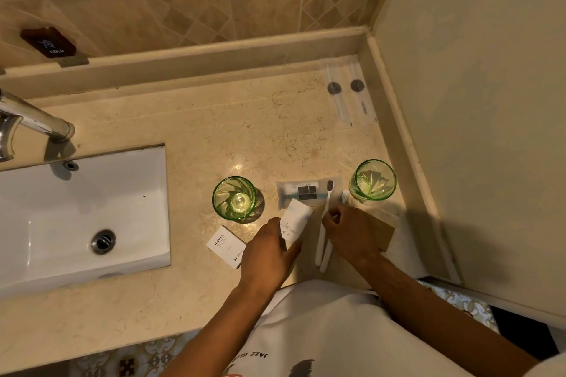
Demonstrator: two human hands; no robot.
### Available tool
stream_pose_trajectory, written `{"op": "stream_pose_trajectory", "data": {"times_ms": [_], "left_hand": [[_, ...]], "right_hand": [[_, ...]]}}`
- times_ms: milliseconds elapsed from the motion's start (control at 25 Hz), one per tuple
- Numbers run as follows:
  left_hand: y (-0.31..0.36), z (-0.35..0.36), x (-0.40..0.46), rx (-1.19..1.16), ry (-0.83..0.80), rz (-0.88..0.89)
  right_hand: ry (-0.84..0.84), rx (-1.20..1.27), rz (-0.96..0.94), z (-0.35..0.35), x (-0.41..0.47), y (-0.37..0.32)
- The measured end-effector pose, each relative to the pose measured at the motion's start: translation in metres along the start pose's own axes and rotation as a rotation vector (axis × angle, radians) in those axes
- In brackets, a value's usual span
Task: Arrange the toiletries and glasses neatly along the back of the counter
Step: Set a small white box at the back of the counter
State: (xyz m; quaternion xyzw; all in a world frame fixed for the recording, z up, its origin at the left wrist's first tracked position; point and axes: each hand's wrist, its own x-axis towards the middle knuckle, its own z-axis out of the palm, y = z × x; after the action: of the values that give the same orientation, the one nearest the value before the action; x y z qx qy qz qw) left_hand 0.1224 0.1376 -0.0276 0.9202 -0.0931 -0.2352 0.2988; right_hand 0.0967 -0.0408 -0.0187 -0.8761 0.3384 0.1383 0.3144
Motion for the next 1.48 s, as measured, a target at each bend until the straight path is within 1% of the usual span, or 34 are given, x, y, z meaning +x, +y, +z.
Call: {"op": "stream_pose_trajectory", "data": {"times_ms": [80,200,360,480,640,760,920,1000,1080,1160,1240,1360,1480], "left_hand": [[0.009,0.0,0.005,-0.018,0.006,-0.01],[0.023,0.0,0.015,-0.047,0.027,-0.033],[0.041,-0.006,0.034,-0.098,0.077,-0.031],[0.055,-0.011,0.052,-0.133,0.111,0.004],[0.076,-0.02,0.079,-0.13,0.101,0.008],[0.09,-0.034,0.116,-0.137,0.114,-0.064],[0.101,-0.046,0.182,-0.134,0.216,-0.126],[0.108,-0.05,0.218,-0.156,0.24,-0.142],[0.115,-0.054,0.251,-0.175,0.223,-0.105],[0.118,-0.055,0.28,-0.168,0.18,-0.022],[0.117,-0.054,0.299,-0.168,0.135,0.064],[0.115,-0.047,0.32,-0.167,0.103,0.125],[0.114,-0.041,0.334,-0.14,0.134,0.141]], "right_hand": [[0.016,0.044,-0.009,-0.004,0.002,-0.006],[-0.091,0.215,-0.004,-0.009,0.004,-0.017],[-0.119,0.368,-0.001,-0.014,0.015,-0.027],[-0.133,0.388,-0.024,-0.017,0.027,-0.039],[-0.099,0.427,-0.009,-0.023,0.058,-0.063],[-0.079,0.449,0.007,-0.034,0.095,-0.084],[-0.07,0.47,0.051,-0.041,0.152,-0.111],[-0.059,0.493,0.072,-0.045,0.185,-0.124],[-0.056,0.525,0.089,-0.05,0.217,-0.133],[-0.05,0.545,0.106,-0.057,0.244,-0.138],[-0.002,0.54,0.079,-0.061,0.261,-0.137],[0.066,0.414,0.008,-0.06,0.279,-0.133],[0.076,0.359,-0.03,-0.057,0.292,-0.133]]}}
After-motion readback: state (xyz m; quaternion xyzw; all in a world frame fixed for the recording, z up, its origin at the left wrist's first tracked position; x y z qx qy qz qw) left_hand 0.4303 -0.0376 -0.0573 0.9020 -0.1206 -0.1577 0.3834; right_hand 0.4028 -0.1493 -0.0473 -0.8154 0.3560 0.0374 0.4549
